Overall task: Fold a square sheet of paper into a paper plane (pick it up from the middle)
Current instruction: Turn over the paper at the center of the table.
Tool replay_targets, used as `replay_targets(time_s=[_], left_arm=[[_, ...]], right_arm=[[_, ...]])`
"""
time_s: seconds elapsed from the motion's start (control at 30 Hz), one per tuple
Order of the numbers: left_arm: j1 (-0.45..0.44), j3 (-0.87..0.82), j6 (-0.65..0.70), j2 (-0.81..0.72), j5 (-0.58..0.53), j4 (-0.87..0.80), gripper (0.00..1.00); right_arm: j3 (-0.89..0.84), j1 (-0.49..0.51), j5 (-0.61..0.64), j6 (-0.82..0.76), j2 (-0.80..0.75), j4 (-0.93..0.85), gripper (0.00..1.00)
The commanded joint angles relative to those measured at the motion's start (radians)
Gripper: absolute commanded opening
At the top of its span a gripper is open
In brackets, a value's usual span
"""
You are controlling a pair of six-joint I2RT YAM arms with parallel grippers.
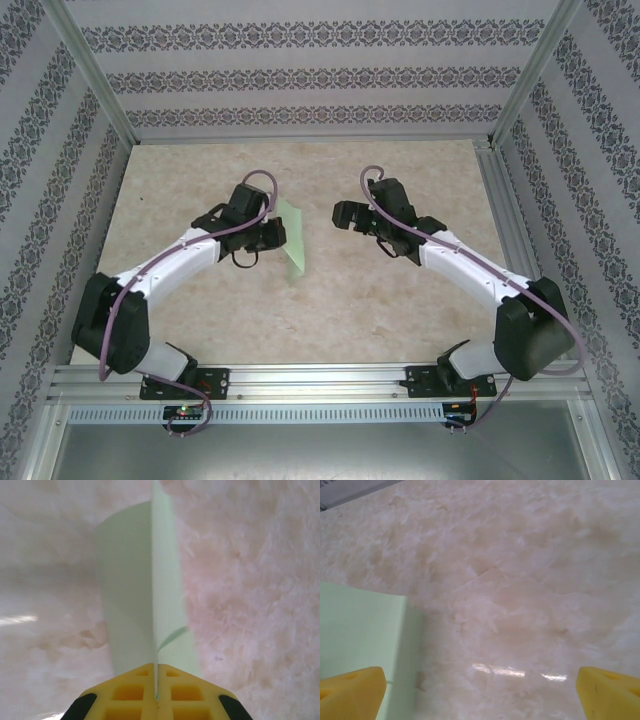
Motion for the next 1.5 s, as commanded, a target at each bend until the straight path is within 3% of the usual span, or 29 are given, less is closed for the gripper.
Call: replay_targets(time_s=[0.0,0.33,0.53,0.73,0.83,1.0,1.47], left_arm=[[-0.009,0.088,0.119,-0.042,-0.219,-0.243,0.06],[-0.008,0.278,0.263,0.0,-0.582,-0.414,0.06],[-0.027,0.341,0.27,0.115,-0.808,-0.508,0.06],[-0.085,0.407,0.217,0.279,-1.025,-0.588,0.06],[-0.123,0.439,0.199,0.37,-1.082,-0.604,0.06],[-0.14,0.472,0.2,0.489,-1.095,-0.575,0.07],[-0.286,0.614,0.139,0.716,-0.891,-0.503,0.13]], right_arm=[[-0.035,-0.013,0.096,-0.049,-0.07,0.024,0.98],[-0.137,-0.052,0.254,-0.013,-0.178,0.142,0.98],[-0.226,-0.094,0.246,0.075,-0.204,0.269,0.98],[-0.247,-0.112,0.201,0.105,-0.184,0.257,0.98],[-0.251,-0.116,0.212,0.108,-0.18,0.249,0.98],[-0.274,-0.128,0.172,0.107,-0.193,0.25,0.98],[-0.319,-0.169,0.17,0.142,-0.227,0.171,0.98]])
